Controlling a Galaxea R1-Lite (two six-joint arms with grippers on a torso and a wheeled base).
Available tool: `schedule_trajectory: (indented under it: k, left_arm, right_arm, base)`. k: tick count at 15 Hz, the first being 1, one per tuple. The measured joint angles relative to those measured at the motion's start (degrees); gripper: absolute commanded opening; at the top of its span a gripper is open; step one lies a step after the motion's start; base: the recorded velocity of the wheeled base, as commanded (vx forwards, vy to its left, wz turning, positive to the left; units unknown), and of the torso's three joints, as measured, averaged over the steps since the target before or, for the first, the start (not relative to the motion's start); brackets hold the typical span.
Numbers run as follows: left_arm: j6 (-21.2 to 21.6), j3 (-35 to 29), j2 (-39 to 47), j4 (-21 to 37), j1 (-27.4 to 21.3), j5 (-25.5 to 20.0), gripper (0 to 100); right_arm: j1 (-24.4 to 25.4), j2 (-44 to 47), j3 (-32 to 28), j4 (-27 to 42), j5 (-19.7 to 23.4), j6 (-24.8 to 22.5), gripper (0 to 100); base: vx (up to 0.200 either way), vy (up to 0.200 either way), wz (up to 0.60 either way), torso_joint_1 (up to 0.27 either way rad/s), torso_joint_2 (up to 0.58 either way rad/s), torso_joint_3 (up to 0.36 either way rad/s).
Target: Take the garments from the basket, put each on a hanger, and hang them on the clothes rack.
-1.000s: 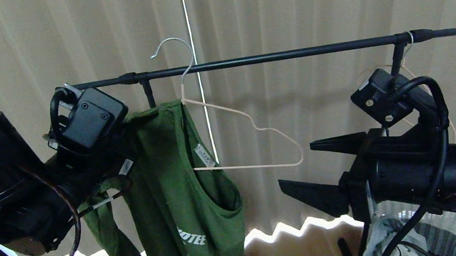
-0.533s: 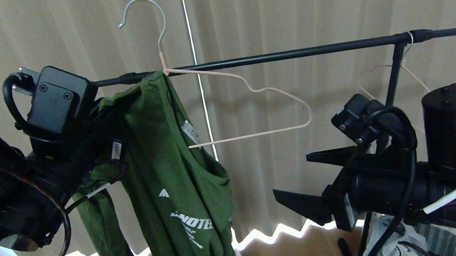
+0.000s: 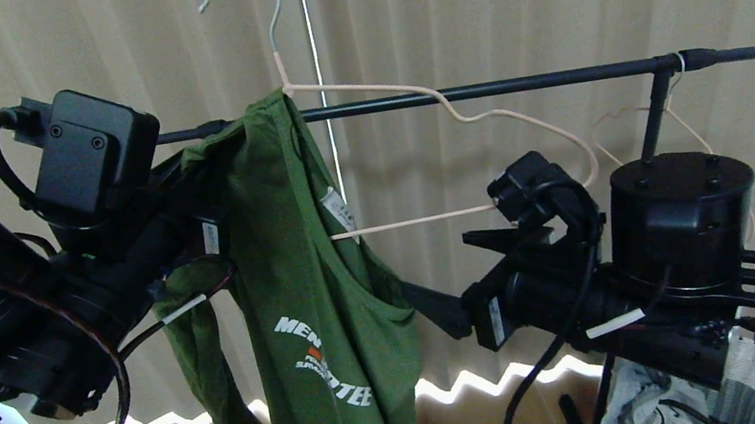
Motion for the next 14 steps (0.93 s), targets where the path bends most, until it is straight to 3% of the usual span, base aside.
schedule_trajectory:
  k: [3,8,14]
  left_arm:
    - [-0.22,-0.06,-0.09,-1.01,-0.85,-0.04,0]
    - [-0.35,-0.50,-0.13,-3.18,-2.18,-0.09,0]
    - [-0.29,-2.15,0.35,-3.12,-0.22,0.16,0]
  right_arm:
    - [0.02,3.84,-2.40,-4.71,-2.33,-0.15,100]
    - [0.02,6.97,-2.29,-4.88,-3.15,-0.30,100]
    - [-2.29,3.52,5.86,-5.01,-4.41,-0.85,100]
  base:
    - [0.000,0.000,0.00,0.000,0.00,0.000]
    - [0.000,0.000,0.00,0.000,0.00,0.000]
    - [0.000,0.000,0.00,0.000,0.00,0.000]
